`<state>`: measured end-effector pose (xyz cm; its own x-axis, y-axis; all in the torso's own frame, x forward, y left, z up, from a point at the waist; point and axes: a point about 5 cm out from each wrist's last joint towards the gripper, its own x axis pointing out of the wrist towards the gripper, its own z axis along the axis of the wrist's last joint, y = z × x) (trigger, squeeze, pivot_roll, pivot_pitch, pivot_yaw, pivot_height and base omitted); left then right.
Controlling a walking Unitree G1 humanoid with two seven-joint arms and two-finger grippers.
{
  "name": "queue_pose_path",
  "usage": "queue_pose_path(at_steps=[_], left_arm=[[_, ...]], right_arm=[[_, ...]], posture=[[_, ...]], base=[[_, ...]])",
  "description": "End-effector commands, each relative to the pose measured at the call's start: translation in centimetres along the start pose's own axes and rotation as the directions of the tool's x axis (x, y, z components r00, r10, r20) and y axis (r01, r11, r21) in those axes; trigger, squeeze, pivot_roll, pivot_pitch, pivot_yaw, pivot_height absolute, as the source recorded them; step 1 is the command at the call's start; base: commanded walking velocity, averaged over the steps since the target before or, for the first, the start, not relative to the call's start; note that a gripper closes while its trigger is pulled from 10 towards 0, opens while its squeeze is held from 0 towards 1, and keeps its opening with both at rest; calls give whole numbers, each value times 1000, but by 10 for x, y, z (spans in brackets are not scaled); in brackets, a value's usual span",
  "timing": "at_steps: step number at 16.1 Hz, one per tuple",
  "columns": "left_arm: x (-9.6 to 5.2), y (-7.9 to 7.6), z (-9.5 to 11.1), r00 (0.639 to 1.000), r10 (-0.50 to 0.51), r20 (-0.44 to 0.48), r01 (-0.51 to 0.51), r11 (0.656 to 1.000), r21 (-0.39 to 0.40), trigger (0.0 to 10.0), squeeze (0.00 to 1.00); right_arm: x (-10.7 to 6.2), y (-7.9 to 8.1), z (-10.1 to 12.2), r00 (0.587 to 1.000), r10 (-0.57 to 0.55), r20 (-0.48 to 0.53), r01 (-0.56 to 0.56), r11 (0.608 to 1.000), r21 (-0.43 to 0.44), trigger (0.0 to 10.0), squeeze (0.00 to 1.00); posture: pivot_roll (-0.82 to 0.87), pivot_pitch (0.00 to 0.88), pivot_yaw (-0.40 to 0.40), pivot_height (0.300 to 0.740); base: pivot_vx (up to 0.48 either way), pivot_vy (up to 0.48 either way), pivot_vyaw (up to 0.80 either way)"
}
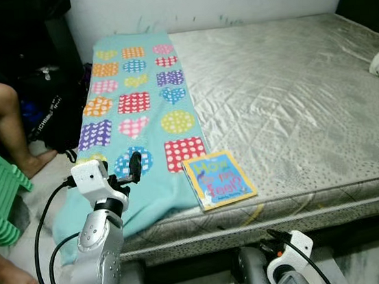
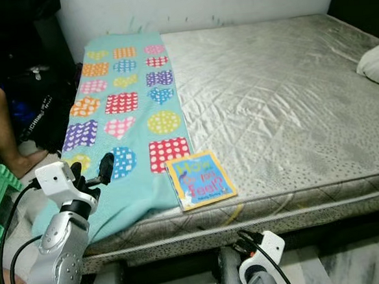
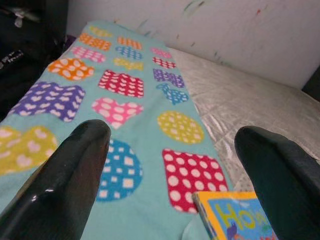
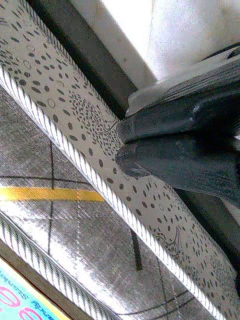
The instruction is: Clean up the room
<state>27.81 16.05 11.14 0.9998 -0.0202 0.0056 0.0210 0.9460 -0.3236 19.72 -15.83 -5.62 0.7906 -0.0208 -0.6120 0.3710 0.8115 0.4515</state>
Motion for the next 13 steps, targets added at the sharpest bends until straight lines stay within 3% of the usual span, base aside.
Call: queue_pose_path(at_steps=[1,13], left_arm=[[1,0,0,1000,-4,0,4,1000,7,10000,0],[1,0,0,1000,-4,0,4,1000,7,10000,0]], right_arm=[[-17,162,181,754,409,514,-114,852,-511,10000,0],[-17,162,181,754,409,514,-114,852,-511,10000,0]], posture=[[-93,0,18,602],[-93,0,18,602]], base=[[0,0,0],[0,0,0]])
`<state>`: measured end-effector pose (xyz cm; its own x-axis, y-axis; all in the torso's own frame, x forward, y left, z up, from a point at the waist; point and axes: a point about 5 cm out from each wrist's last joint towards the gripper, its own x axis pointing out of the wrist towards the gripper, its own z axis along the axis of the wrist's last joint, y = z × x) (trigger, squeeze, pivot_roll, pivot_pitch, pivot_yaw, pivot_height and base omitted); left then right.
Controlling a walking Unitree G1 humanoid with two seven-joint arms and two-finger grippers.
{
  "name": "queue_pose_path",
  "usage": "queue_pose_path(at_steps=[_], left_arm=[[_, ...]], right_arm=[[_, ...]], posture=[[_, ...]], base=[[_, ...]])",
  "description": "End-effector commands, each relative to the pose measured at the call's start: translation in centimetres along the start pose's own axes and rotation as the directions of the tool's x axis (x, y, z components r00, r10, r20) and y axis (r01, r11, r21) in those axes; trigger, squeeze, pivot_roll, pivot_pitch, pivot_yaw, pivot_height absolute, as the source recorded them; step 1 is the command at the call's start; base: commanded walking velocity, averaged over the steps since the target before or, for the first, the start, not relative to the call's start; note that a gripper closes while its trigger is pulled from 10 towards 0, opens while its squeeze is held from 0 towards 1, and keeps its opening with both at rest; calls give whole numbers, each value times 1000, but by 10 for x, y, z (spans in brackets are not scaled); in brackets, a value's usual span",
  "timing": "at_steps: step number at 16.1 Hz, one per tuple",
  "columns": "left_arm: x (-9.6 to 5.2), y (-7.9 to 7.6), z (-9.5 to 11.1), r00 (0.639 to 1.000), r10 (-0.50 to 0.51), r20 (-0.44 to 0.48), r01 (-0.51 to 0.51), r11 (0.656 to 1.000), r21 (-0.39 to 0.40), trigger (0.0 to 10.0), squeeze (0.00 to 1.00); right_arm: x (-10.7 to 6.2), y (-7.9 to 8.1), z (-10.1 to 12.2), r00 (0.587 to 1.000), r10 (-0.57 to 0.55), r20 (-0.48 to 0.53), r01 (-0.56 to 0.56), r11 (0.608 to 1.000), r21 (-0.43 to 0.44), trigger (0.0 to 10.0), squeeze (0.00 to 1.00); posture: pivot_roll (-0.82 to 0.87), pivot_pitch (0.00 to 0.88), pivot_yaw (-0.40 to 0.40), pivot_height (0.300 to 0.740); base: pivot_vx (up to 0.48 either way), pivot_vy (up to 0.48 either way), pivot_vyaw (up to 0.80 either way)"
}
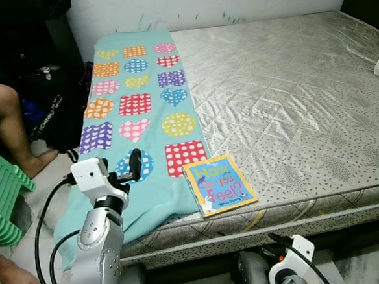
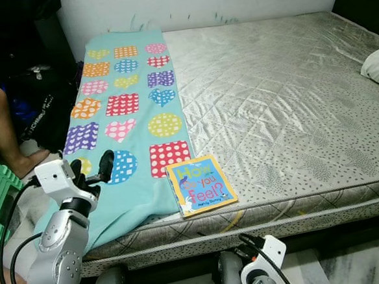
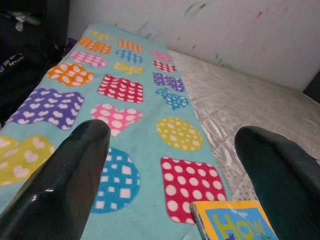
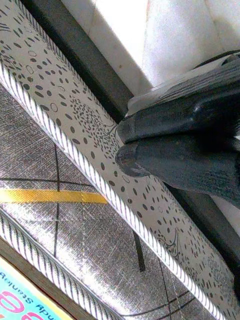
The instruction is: Clean up the room
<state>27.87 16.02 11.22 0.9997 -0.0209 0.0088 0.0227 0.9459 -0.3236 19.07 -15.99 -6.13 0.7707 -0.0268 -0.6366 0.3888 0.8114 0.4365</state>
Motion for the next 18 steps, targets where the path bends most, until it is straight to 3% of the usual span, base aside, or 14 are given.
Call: queue_pose_path(at_steps=[1,15,18], left_arm=[[0,0,-1,1000,-3,-3,3,1000,7,10000,0],[0,0,-1,1000,-3,-3,3,1000,7,10000,0],[-2,-1,-6,1000,-5,-14,5,1000,7,10000,0]], right_arm=[[-23,167,187,733,426,531,-123,850,-513,10000,0],[-23,167,187,733,426,531,-123,850,-513,10000,0],[-24,161,195,708,409,576,-109,869,-483,10000,0]], posture=[[-93,0,18,602],[-93,0,18,602],[-91,0,0,630]], base=[[0,0,0],[0,0,0],[0,0,0]])
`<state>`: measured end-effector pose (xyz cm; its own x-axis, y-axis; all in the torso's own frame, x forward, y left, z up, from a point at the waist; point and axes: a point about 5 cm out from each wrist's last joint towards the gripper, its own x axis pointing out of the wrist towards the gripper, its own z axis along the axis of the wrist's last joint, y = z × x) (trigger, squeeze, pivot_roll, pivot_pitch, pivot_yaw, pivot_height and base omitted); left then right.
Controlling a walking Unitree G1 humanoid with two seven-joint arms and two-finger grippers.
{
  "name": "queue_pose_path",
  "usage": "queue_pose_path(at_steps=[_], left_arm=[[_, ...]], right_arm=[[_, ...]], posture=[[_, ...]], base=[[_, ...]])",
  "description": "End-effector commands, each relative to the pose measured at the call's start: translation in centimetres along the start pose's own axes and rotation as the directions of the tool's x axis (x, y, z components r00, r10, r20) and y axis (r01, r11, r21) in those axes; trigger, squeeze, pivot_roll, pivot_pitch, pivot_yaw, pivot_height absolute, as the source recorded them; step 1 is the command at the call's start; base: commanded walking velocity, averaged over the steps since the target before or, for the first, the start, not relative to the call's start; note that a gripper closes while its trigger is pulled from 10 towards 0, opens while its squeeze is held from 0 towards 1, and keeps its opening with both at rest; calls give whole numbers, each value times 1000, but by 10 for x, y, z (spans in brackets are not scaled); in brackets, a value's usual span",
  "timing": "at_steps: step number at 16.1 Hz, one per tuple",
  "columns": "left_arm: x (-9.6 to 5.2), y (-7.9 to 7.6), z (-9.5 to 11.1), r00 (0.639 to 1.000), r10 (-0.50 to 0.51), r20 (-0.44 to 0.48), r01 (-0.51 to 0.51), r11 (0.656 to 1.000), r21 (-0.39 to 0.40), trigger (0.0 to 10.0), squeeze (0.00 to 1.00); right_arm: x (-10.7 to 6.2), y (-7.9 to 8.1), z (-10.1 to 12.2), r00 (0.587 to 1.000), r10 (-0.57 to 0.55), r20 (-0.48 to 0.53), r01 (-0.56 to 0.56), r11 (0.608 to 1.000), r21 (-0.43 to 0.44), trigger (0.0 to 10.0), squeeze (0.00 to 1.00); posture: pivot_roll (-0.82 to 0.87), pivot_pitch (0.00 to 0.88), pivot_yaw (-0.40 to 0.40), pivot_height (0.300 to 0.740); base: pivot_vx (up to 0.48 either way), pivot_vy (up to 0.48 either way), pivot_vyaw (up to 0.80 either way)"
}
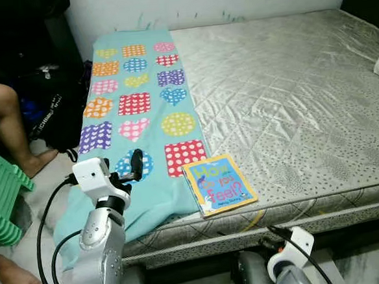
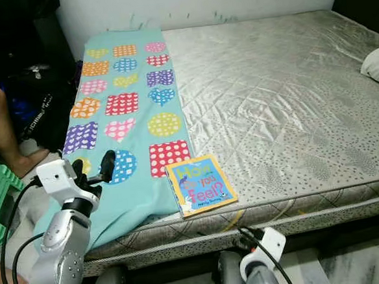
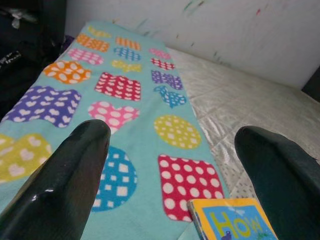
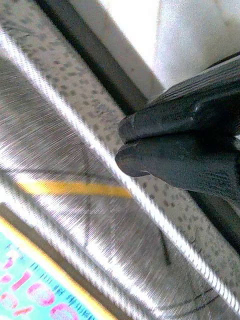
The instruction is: Clean up the room
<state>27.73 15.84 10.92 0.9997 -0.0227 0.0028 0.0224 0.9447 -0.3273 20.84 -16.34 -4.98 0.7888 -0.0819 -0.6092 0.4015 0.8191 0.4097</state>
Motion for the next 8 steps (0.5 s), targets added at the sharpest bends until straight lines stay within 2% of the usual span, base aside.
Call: queue_pose_path(at_steps=[1,6,8], left_arm=[[-1,2,-5,1000,-4,-16,4,1000,18,10000,0],[-2,3,-6,1000,0,-20,1,1000,18,10000,0],[-2,3,-6,1000,1,-18,-1,1000,17,10000,0]], right_arm=[[-23,148,176,731,432,529,-161,862,-481,10000,0],[-22,147,166,739,442,508,-157,847,-508,10000,0],[-25,149,168,726,461,510,-163,836,-523,10000,0]], posture=[[-91,0,0,644],[-90,0,0,663],[-90,0,0,667]], base=[[0,0,0],[0,0,0],[0,0,-209]])
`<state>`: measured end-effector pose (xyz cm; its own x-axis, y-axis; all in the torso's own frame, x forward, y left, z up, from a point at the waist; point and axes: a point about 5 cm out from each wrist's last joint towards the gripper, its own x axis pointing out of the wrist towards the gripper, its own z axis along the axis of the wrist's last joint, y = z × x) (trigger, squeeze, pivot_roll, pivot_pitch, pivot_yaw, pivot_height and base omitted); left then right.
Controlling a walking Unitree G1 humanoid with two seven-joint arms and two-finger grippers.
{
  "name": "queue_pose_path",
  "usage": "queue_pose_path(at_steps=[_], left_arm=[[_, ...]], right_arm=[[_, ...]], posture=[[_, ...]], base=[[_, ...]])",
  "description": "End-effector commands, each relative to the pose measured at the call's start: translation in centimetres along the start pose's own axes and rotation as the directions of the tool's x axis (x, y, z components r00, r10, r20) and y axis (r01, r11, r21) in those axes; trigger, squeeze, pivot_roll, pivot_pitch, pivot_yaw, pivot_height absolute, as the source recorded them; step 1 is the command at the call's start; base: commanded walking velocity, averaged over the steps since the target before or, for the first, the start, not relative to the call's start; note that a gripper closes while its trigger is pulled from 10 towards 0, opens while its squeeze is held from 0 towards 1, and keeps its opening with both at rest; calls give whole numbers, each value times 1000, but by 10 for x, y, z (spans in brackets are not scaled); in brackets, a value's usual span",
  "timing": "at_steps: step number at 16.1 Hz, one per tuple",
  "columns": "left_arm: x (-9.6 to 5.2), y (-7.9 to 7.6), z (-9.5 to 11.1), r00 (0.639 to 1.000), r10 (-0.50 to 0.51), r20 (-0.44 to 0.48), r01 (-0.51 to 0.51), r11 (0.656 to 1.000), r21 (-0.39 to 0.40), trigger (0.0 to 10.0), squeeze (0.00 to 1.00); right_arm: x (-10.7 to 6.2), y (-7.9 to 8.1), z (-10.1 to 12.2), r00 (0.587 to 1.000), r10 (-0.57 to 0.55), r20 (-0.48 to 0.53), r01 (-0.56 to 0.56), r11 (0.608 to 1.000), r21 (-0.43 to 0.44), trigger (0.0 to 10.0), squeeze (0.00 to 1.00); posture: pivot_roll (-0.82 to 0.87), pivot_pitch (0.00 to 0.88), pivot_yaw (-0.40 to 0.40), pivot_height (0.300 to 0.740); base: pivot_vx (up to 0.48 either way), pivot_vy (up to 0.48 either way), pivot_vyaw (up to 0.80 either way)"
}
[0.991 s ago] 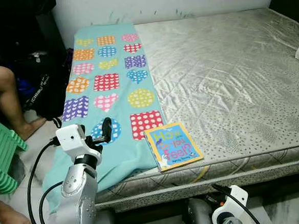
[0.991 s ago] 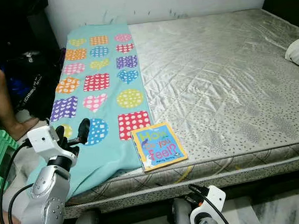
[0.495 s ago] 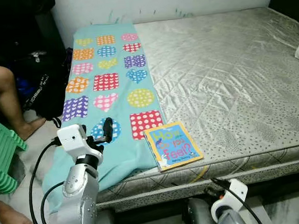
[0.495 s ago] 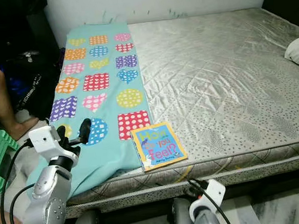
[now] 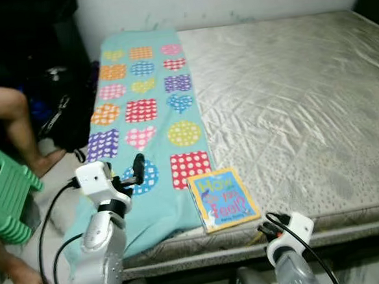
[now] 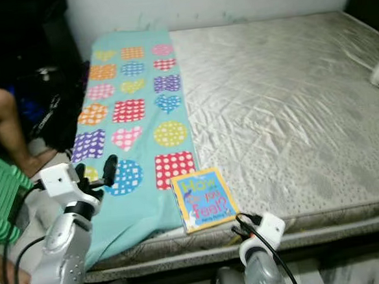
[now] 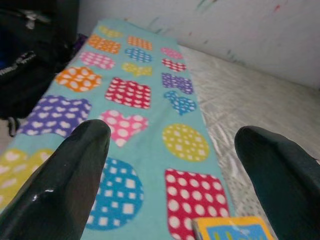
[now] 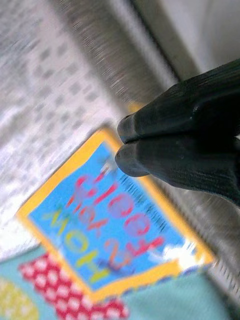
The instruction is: Clean up the room
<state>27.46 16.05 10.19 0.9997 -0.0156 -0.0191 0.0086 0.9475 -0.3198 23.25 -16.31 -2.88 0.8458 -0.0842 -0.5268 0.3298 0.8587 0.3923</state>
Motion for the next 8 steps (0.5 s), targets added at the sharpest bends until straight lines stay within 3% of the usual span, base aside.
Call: queue_pose_path(at_steps=[1,8], left_arm=[[0,-2,0,1000,-13,2,12,1000,9,10000,0],[2,-3,4,1000,-25,18,25,999,28,10000,0]], right_arm=[[-12,122,153,788,390,476,-163,878,-451,10000,0],[-11,118,166,771,382,511,-139,883,-449,10000,0]], posture=[[-90,0,0,671],[-93,0,26,712]], base=[[0,0,-419],[0,0,-60]])
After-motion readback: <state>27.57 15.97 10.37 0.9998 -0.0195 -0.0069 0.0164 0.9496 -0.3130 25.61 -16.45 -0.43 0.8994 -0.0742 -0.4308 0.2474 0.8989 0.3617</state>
